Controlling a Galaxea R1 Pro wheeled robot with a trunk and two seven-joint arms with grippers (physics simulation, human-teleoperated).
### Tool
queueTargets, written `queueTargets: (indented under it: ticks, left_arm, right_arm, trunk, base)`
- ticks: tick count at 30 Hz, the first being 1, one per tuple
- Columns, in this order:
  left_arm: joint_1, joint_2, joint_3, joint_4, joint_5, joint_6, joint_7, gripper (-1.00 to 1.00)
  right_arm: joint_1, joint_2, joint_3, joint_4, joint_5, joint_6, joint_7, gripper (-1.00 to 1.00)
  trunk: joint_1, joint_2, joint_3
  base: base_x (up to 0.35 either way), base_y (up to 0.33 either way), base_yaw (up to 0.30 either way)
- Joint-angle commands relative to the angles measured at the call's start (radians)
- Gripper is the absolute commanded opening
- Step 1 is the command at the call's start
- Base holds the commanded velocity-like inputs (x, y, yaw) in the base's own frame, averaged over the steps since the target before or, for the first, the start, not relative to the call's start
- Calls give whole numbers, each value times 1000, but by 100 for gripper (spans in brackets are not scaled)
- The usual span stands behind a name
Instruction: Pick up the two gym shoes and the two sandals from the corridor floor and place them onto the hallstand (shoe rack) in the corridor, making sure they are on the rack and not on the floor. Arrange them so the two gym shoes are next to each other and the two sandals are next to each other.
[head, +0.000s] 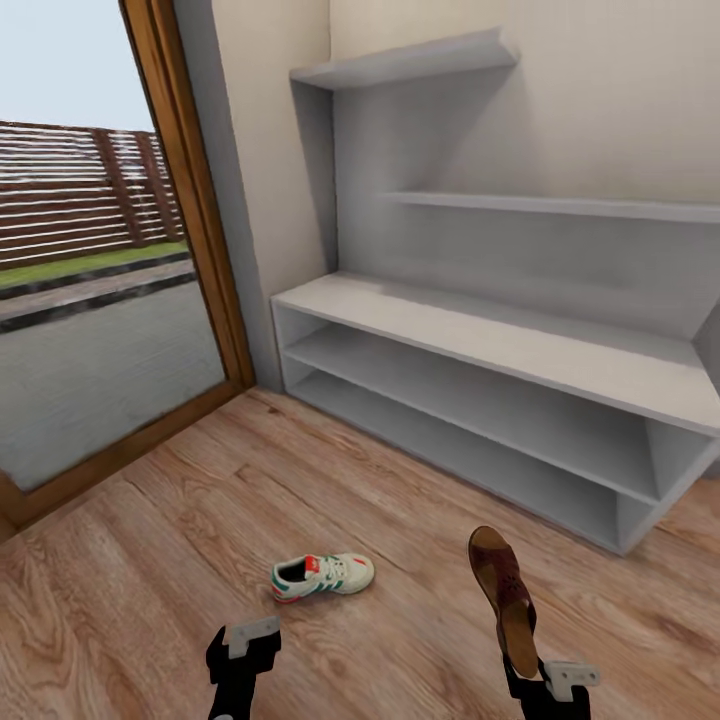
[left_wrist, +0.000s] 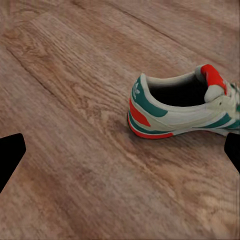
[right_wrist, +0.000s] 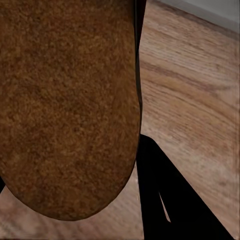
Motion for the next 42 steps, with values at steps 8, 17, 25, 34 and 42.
queueTargets:
  ticks: [8,17,25,34,42]
  left_arm:
    - [-1,1,-7,1,10,-4,4,100]
    - [0,1,-7,0,10,-4,4,100]
    - [-1,1,-7,0,9,-4,4,100]
    - [0,1,-8,-2,9,-4,4,100]
    - [-1,1,-9,-2,10,-3,4,100]
  right_arm:
    - [-1,0,0,1,-13,-1,9,-100]
    - [-1,0,0,1,-13,-1,9,-100]
    - [-1,0,0,1,-13,-1,9,-100]
    - [-1,2,0,-2,-14,-2,9,-100]
    - [-1,1,0,0,-13,-2,9,-100]
  trunk:
    - [0,0,5]
    - [0,0,10]
    - [0,0,15]
    - [0,0,16]
    - [0,0,16]
  base:
    - [-47,81,-278]
    - [-31,205,-281]
    - [-1,15,-282]
    - [0,0,-99]
    - [95,208,0]
